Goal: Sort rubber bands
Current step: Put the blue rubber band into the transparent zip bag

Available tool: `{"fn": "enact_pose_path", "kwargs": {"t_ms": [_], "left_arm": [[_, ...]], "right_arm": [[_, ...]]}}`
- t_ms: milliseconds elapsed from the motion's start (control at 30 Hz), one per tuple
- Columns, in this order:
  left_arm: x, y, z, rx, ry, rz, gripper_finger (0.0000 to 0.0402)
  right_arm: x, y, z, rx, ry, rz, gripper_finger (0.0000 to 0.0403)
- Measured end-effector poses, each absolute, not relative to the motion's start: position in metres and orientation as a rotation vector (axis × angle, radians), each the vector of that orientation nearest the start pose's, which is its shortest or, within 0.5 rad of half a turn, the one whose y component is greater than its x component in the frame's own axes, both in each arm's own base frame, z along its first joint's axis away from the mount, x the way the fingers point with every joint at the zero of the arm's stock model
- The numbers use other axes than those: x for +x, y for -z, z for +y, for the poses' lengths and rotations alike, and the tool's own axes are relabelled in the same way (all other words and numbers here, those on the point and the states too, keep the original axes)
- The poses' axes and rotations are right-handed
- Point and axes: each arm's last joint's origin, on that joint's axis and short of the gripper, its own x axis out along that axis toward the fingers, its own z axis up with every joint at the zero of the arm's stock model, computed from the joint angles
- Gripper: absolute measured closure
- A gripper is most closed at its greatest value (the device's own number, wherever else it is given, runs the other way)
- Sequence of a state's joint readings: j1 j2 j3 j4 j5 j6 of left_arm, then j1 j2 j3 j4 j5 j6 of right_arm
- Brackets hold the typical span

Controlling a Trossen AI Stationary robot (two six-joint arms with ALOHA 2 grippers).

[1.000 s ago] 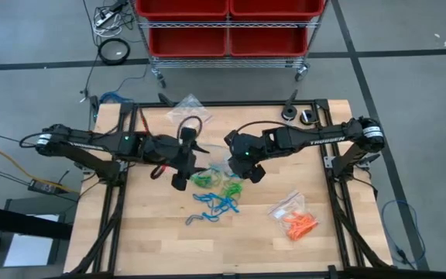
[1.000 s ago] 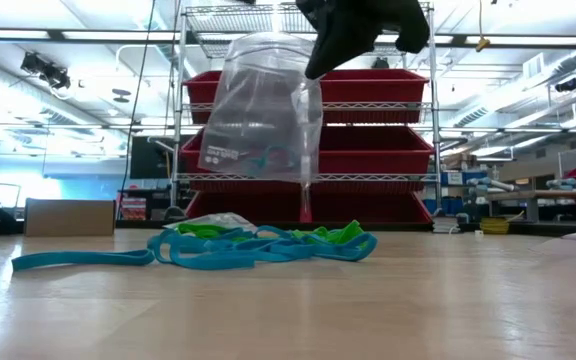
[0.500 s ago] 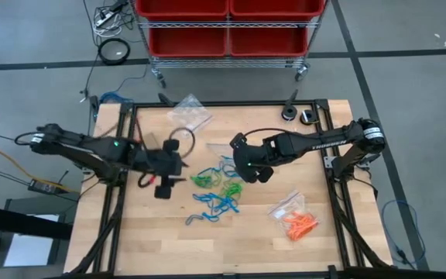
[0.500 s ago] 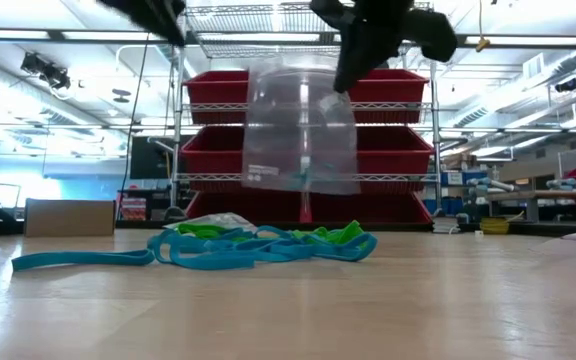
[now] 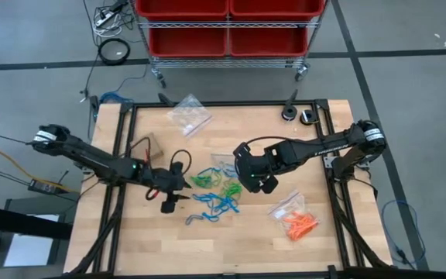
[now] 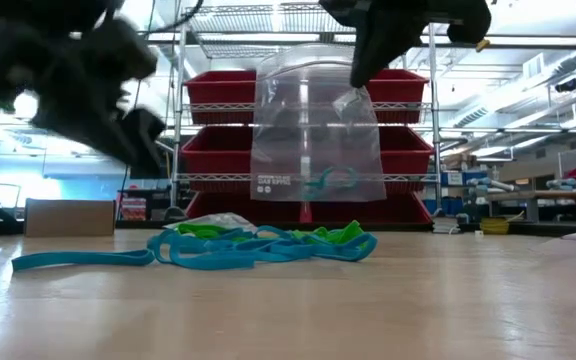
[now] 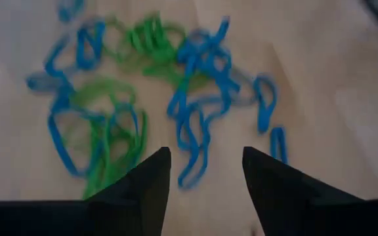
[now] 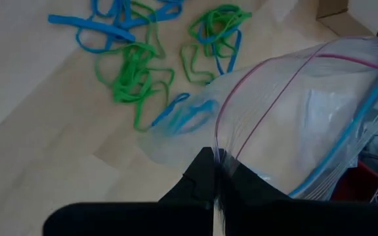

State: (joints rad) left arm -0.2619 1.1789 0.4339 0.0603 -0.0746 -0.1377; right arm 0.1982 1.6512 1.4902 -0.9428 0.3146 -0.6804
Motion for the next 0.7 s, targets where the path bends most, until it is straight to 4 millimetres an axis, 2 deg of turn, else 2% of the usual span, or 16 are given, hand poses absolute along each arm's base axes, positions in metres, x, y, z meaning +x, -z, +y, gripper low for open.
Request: {"fn": "enact_pose_path", "kwargs": {"t_ms": [133,467,600,700], "left_arm": [[0.207,-0.137,-0.053,-0.006,0.130,0.727,0.0204],[0.230,-0.105,-0.059,0.106,0.140,0.770,0.0209],[0.242,-0.099,-0.061,0.121,0.123,0.747,0.0242],[0.247,-0.101,-0.063,0.159,0.117,0.732,0.0301]], "right_arm": [[0.332,-0.302,0.056,-0.846,-0.276,1.069,0.0403],[0.332,-0.301,0.055,-0.821,-0.287,1.069,0.0403],[0.332,-0.301,0.055,-0.821,-0.287,1.067,0.0403],[0.333,-0.302,0.055,-0.821,-0.283,1.058,0.0403]]}}
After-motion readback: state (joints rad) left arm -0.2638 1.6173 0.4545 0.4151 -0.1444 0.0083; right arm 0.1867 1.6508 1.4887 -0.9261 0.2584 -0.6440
